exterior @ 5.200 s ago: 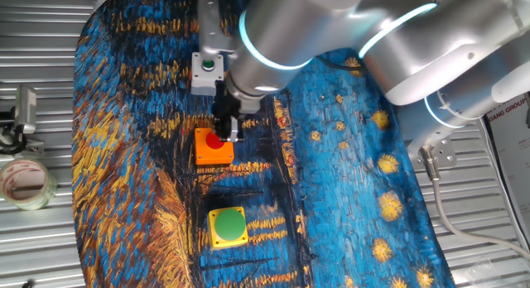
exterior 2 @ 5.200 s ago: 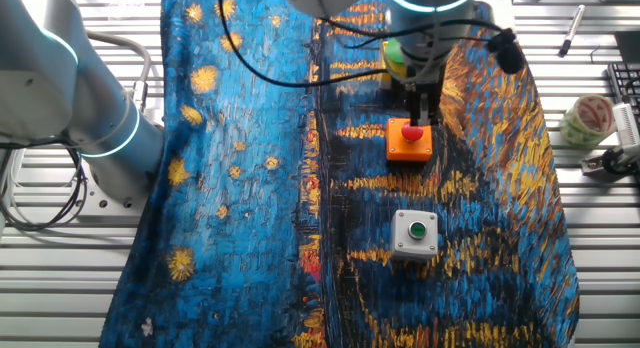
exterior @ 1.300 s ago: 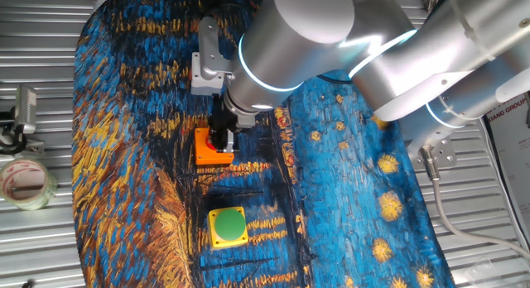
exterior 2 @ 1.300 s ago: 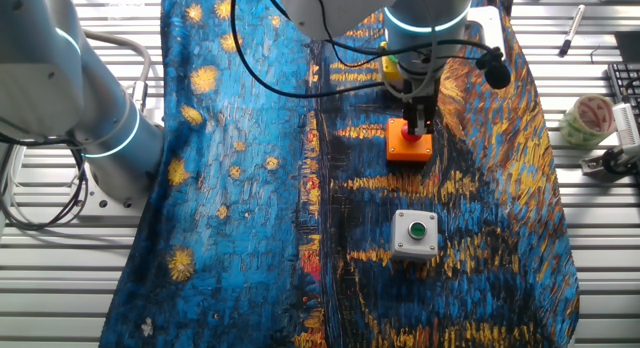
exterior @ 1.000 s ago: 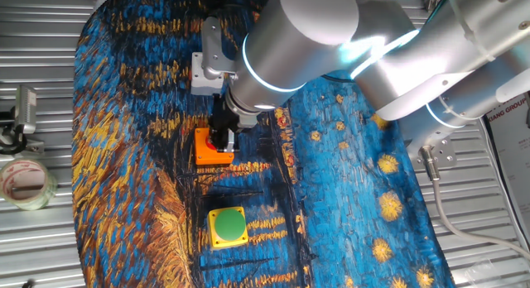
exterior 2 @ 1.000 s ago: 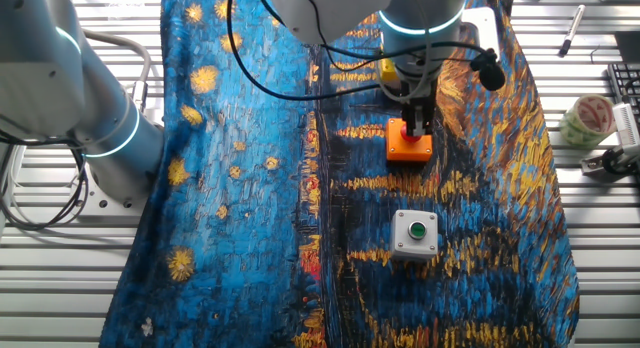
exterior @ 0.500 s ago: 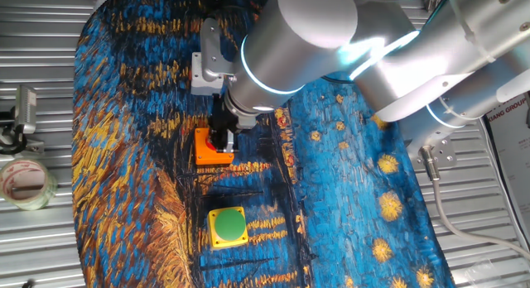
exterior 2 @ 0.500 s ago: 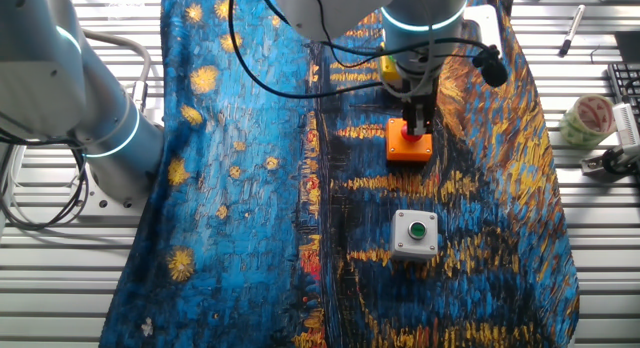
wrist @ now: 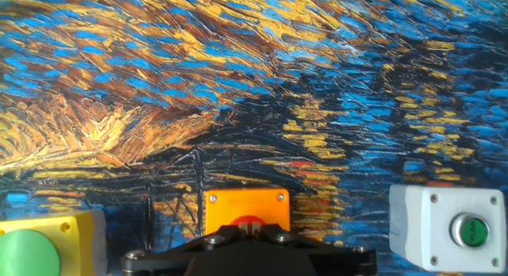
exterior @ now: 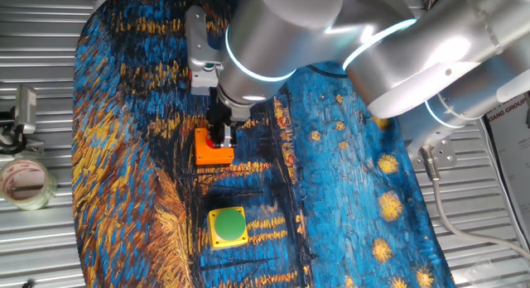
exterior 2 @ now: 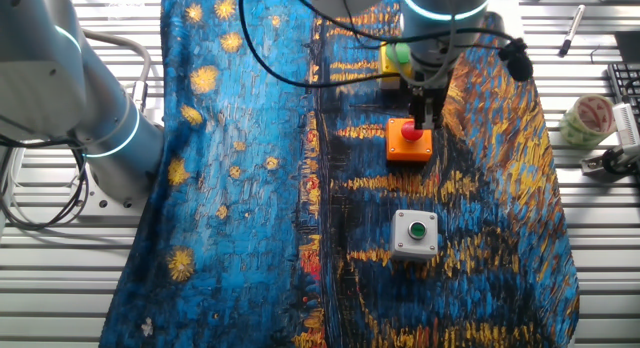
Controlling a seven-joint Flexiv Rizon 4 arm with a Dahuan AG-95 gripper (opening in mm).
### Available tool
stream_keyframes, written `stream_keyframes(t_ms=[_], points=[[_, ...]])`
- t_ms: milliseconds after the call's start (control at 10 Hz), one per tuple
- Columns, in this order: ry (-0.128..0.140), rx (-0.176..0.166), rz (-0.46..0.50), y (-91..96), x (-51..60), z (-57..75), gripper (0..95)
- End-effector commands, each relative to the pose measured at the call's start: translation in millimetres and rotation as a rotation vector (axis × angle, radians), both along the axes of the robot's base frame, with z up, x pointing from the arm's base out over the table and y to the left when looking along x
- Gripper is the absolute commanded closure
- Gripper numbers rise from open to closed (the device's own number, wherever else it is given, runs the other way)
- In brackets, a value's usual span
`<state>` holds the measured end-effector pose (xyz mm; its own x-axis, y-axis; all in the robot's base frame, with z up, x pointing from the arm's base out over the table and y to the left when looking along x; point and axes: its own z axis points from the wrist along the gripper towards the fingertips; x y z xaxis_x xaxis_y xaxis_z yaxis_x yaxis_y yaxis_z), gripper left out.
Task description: Press three buttons from left to right in sequence
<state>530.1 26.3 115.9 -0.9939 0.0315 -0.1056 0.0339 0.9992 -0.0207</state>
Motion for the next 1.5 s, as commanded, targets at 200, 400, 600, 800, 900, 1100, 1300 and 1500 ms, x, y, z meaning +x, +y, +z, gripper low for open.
stream_keyframes(t_ms=[200, 400, 600, 800, 900, 1100, 1300, 1500], points=[[0.010, -0.003, 0.001, -0.9, -3.5, 6.2, 95.0], [0.014, -0.002, 0.000, -2.2, -6.8, 10.6, 95.0], [0.017, 0.003, -0.003, -2.1, -7.4, 14.4, 95.0], [0.036, 0.006, -0.007, -1.5, -8.8, 23.9, 95.0], [0.042, 0.011, -0.007, -1.8, -11.5, 28.3, 95.0], [0.035, 0.017, -0.006, -3.1, -14.3, 27.2, 95.0], [0.032, 0.018, -0.010, -2.3, -15.2, 26.5, 95.0], [0.024, 0.016, -0.042, 7.3, -16.8, 23.9, 95.0]])
